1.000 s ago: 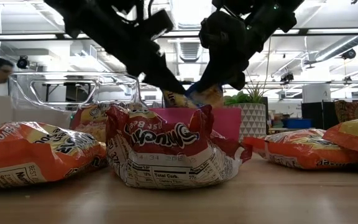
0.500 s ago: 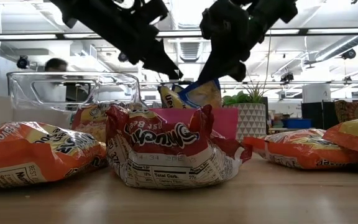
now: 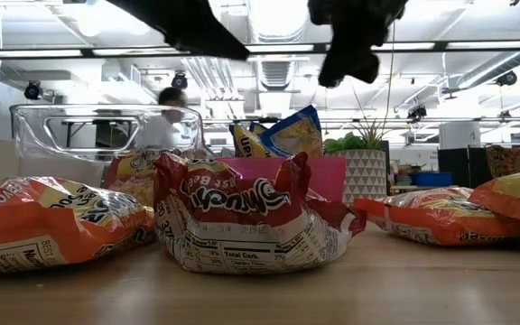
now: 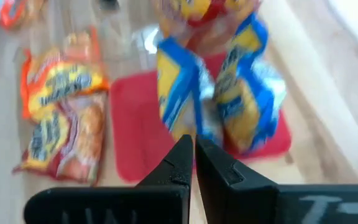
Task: Sort Maruchan noodles
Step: Put the orange noodle pack into the white bin
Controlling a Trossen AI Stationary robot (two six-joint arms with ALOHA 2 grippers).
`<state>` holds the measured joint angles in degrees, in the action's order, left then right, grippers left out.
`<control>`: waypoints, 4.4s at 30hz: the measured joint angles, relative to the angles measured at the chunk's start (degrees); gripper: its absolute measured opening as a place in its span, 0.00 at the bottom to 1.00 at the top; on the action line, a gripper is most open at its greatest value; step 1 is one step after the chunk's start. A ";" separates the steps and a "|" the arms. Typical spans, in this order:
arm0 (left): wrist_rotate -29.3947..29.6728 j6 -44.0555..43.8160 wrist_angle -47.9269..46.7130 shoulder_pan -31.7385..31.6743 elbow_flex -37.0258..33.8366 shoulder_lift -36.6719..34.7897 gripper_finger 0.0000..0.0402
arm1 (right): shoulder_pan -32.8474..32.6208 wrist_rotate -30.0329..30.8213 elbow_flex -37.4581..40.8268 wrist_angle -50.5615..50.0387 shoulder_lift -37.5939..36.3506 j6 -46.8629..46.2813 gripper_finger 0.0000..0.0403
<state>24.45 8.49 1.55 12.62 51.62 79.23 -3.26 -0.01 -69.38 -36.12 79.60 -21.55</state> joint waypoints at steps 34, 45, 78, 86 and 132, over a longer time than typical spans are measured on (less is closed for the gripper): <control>0.04 -4.56 1.80 12.97 0.00 -3.09 0.28 | -18.87 3.96 26.64 12.40 -1.07 -10.35 0.57; 0.04 -4.35 2.42 12.96 0.00 -3.06 0.28 | -16.63 6.21 42.84 41.38 -3.59 -9.69 0.66; 0.57 1.33 15.59 11.54 -0.02 1.83 0.28 | -16.09 6.23 49.01 53.35 -12.51 -7.32 0.03; 0.47 -3.88 17.94 8.84 0.00 2.07 0.29 | -19.17 14.58 41.29 36.76 -23.28 1.93 0.03; -2.51 -18.10 35.58 6.30 0.22 13.00 0.52 | -28.68 40.81 15.26 45.19 -2.78 59.09 0.04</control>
<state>21.93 -9.61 37.12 18.92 51.83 92.23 -31.95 40.79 -54.13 9.08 76.82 37.54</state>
